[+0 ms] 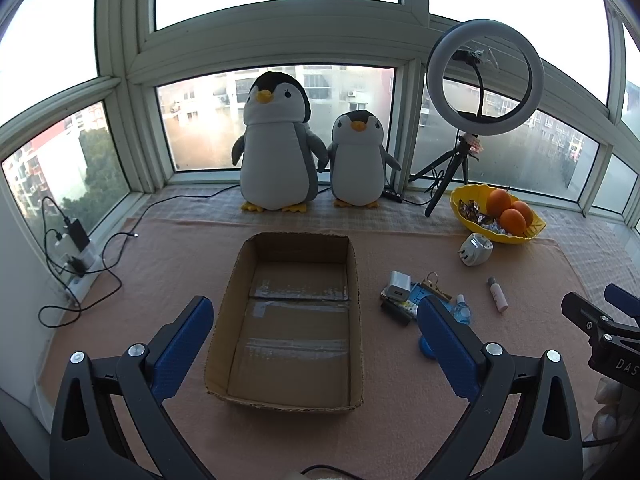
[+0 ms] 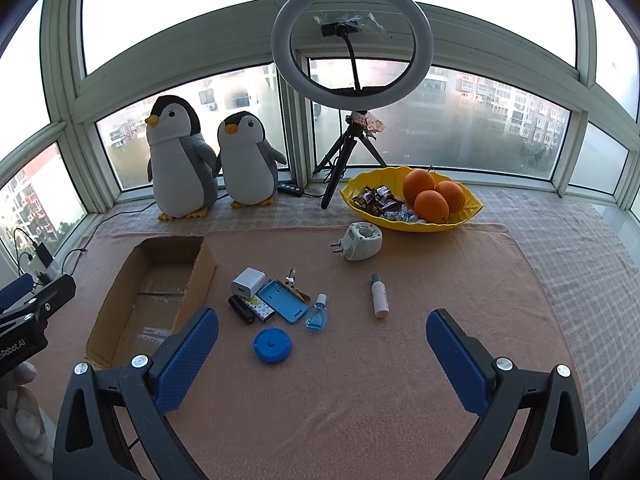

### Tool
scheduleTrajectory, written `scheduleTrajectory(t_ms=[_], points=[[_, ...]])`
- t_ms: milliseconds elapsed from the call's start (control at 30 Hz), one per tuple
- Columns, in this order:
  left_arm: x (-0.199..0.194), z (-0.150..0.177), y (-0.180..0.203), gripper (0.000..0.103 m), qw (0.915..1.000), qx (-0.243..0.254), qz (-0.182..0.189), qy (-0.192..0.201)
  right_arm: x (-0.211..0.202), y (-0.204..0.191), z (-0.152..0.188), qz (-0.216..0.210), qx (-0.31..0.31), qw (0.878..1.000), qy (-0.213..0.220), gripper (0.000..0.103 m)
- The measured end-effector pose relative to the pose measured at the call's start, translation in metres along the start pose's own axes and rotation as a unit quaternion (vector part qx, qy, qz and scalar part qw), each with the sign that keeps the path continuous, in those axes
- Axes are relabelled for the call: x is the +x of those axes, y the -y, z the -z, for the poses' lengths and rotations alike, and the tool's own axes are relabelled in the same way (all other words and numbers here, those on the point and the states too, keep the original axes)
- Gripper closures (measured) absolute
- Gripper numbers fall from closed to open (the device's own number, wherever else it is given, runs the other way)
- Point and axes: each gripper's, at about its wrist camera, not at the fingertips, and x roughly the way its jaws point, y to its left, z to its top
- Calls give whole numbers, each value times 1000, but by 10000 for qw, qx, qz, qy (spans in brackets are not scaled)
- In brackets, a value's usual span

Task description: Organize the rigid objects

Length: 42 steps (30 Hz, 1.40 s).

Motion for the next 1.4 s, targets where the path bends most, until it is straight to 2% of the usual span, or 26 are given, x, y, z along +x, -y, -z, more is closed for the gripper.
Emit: scheduleTrajectory(t_ms=[1400], points=[[5, 2, -6, 1, 10000, -49, 30, -76, 7, -6, 4, -79, 60, 9997, -216, 0]])
